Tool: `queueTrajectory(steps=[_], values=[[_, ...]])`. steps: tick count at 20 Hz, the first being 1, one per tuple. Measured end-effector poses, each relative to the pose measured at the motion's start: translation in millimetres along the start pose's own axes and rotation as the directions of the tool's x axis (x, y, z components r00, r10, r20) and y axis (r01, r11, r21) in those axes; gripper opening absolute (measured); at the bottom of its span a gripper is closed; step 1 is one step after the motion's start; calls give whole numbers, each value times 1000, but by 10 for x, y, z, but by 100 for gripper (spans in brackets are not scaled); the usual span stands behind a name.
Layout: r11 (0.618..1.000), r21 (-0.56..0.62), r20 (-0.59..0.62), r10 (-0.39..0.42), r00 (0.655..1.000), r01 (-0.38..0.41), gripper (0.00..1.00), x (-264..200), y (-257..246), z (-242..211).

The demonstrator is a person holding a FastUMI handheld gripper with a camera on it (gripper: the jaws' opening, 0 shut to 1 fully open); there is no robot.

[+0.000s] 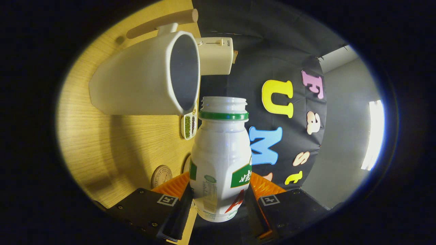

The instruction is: Take the bottle from table, then pour the juice into the cup, finally place the bottle on the coaster

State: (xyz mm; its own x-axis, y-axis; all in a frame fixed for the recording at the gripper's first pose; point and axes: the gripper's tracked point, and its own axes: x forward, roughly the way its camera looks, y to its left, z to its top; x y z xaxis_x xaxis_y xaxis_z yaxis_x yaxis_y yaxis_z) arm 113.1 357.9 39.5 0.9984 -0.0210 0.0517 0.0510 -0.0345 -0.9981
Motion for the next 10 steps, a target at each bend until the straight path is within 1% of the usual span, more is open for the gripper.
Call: queueTrajectory(steps=[10], values=[[997,-76,-4,-16,1000,15,73,-10,-34,41]])
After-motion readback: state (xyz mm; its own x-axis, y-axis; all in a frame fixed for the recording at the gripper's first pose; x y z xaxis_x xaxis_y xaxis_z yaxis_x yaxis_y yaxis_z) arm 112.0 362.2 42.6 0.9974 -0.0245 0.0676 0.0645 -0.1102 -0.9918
